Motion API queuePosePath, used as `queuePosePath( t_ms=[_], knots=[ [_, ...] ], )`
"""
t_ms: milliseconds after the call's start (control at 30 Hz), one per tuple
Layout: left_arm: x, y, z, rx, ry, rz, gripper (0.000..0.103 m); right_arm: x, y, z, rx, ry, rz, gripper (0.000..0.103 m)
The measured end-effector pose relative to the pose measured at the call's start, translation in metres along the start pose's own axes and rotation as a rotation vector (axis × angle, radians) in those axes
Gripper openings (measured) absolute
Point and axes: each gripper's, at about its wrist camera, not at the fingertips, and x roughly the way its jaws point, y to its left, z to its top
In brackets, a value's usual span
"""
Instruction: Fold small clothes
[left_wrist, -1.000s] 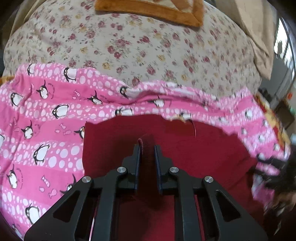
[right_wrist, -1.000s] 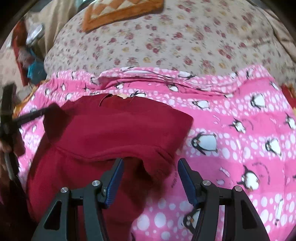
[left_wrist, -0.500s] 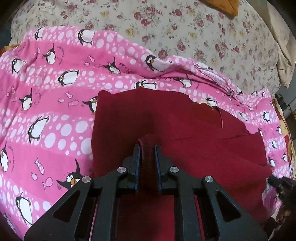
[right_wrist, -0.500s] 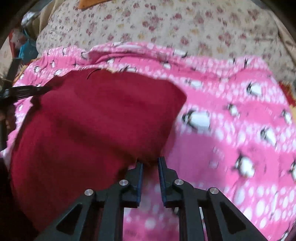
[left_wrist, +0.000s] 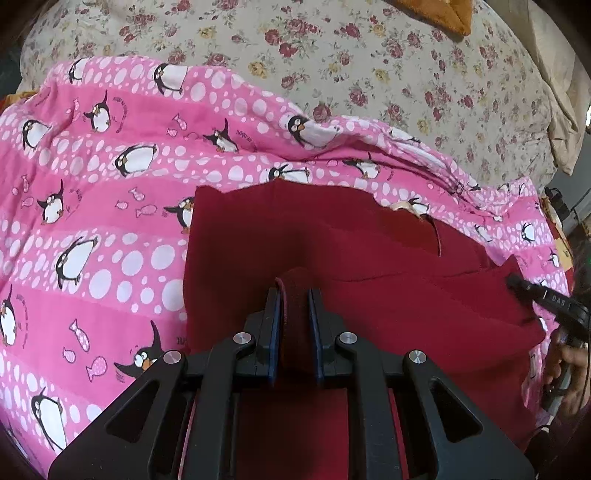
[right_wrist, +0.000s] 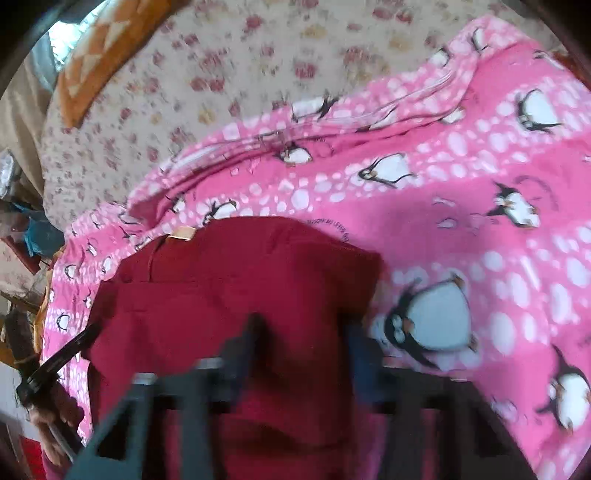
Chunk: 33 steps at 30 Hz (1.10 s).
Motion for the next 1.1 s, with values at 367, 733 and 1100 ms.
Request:
queuePosePath(
  t_ms=[367, 733, 1100],
  knots=[
    [-0.015, 0.024, 0.006, -0.071, -0.049, 0.052, 0.015, -0.02, -0.008, -0.008, -0.027, -0.097, -0.23, 0.015],
    [-0.01, 0.002, -0.008, 0.016, -0.016, 0.033, 0.016, -0.038, 0.03, -0.072, -0.232, 0.008, -0.205, 0.023],
    [0.005, -0.003, -0.015, 0.048, -0.006, 0.113, 0.02, -0.065, 0.025, -0.084, -0.174, -0.042, -0.198, 0.035]
  ],
)
